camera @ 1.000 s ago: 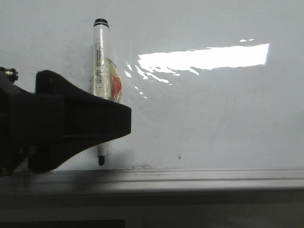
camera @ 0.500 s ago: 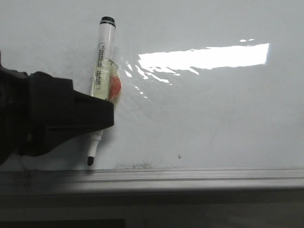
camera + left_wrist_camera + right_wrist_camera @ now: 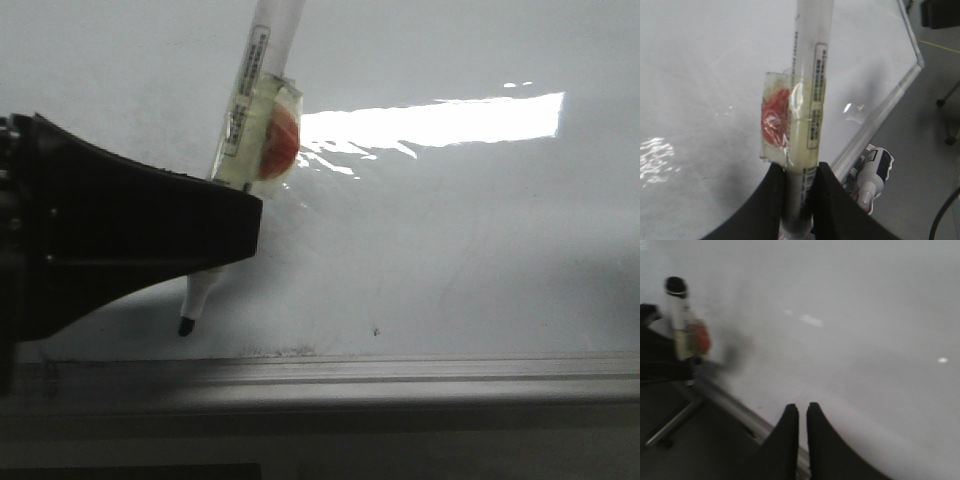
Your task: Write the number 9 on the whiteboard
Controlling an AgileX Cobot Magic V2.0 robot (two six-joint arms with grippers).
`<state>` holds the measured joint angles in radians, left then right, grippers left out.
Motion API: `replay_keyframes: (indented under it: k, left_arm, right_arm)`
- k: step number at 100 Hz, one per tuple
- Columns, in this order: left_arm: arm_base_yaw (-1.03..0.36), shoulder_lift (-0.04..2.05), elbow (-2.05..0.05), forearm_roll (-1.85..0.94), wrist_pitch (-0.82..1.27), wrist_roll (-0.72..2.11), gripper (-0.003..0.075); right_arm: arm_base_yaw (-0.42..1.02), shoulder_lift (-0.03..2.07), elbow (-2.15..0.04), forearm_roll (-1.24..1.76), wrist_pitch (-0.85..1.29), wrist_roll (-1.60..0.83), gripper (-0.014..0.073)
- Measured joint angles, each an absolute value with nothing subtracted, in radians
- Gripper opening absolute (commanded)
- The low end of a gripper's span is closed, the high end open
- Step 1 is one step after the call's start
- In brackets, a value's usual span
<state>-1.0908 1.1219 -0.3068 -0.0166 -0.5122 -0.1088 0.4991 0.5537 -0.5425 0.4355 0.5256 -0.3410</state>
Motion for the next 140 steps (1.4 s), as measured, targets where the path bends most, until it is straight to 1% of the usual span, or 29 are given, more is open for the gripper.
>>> replay_keyframes:
  k: [1, 8, 13, 30, 37, 47, 51, 56, 61, 73, 83, 88, 93, 108, 114, 124, 140]
  left_arm:
    - [-1.091, 1.12, -0.307, -0.011, -0.51, -0.107, -0.002]
    - [-1.091, 1.097, -0.307, 0.055, -0.484, -0.1, -0.002]
    - [-1.091, 1.08, -0.307, 0.121, -0.466, -0.098, -0.002]
    - [-1.091, 1.057, -0.307, 0.276, -0.429, -0.093, -0.002]
    - [-1.091, 1.057, -0.307, 0.293, -0.412, -0.091, -0.002]
    - [-1.091, 1.055, -0.307, 0.302, -0.401, -0.091, -0.002]
    - [-1.091, 1.055, -0.307, 0.304, -0.402, -0.089, -0.002]
    - [-1.091, 1.055, -0.307, 0.308, -0.398, -0.089, -0.002]
    - [-1.091, 1.053, -0.307, 0.31, -0.396, -0.089, -0.002]
    - [-1.091, 1.053, -0.307, 0.314, -0.392, -0.089, -0.002]
    - [-1.091, 1.053, -0.307, 0.318, -0.392, -0.087, -0.0019]
    - [-1.091, 1.053, -0.307, 0.318, -0.391, -0.087, -0.0006]
    - [-1.091, 1.053, -0.307, 0.315, -0.391, -0.087, 0.0029]
    - [-1.091, 1.053, -0.305, 0.305, -0.391, -0.087, 0.022]
    - [-1.091, 1.051, -0.305, 0.298, -0.391, -0.087, 0.0281]
    - [-1.091, 1.022, -0.305, 0.26, -0.364, -0.087, 0.0316]
    - [-1.066, 0.885, -0.304, 0.101, -0.255, -0.087, 0.0316]
  right_arm:
    - [0.508, 0.56, -0.549, 0.445, 0.526, -0.348, 0.021]
    - [0.602, 0.618, -0.579, 0.473, 0.512, -0.395, 0.034]
    - [0.666, 0.659, -0.593, 0.482, 0.478, -0.411, 0.0388]
    - [0.856, 0.763, -0.615, 0.497, 0.343, -0.426, 0.0395]
    - [0.902, 0.805, -0.626, 0.506, 0.326, -0.427, 0.0395]
    - [0.927, 0.87, -0.647, 0.533, 0.315, -0.428, 0.0393]
    - [0.93, 0.894, -0.655, 0.54, 0.311, -0.428, 0.0373]
    - [0.93, 0.918, -0.663, 0.549, 0.309, -0.428, 0.0323]
    - [0.93, 0.932, -0.67, 0.554, 0.303, -0.428, 0.0253]
    - [0.93, 0.946, -0.674, 0.56, 0.294, -0.428, 0.0052]
    - [0.93, 0.946, -0.674, 0.56, 0.29, -0.428, -0.0069]
    - [0.93, 0.946, -0.674, 0.558, 0.29, -0.429, -0.007]
    - [0.93, 0.946, -0.674, 0.557, 0.29, -0.429, -0.007]
    - [0.93, 0.946, -0.674, 0.557, 0.29, -0.43, -0.0071]
    - [0.93, 0.946, -0.674, 0.557, 0.29, -0.43, -0.0071]
    - [0.93, 0.946, -0.674, 0.557, 0.29, -0.43, -0.006]
    - [0.91, 0.942, -0.716, 0.557, 0.277, -0.43, -0.0053]
